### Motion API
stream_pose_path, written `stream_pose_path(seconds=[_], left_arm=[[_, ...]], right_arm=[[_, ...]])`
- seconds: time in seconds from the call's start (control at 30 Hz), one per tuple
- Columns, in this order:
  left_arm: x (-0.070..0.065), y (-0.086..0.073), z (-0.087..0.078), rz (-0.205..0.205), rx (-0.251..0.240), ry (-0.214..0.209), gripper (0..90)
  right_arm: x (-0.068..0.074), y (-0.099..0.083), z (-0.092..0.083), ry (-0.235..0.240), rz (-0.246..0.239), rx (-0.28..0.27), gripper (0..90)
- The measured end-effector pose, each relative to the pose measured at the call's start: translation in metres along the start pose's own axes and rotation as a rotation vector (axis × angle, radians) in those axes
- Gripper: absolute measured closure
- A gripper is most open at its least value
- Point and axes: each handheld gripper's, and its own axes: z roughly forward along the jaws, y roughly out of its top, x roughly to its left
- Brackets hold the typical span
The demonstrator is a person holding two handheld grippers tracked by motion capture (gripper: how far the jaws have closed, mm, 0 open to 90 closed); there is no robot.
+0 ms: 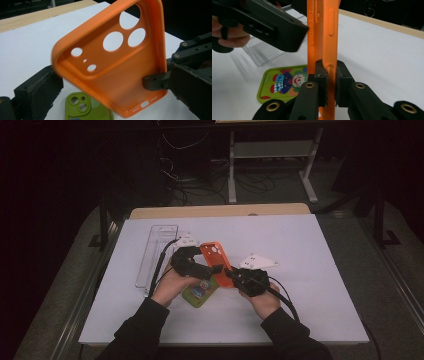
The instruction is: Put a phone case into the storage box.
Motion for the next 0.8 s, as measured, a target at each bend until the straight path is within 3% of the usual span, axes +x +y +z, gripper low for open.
stream_pose_path(seconds=[0.23,0.53,0.8], left_arm=[[-0.003,0.001,0.002,-0.002,-0.012,-0.002,0.0],[-0.002,0.002,0.002,-0.044,-0.031,-0.007,0.0],[0.000,0.001,0.000,-0.051,-0.044,-0.012,2.7]], right_arm=[[0.005,0.000,0.002,0.004,-0.013,-0.002,80.9],[0.011,-0.002,0.006,0.006,-0.039,0.013,80.5],[0.018,-0.005,0.012,0.005,-0.061,0.034,80.1]])
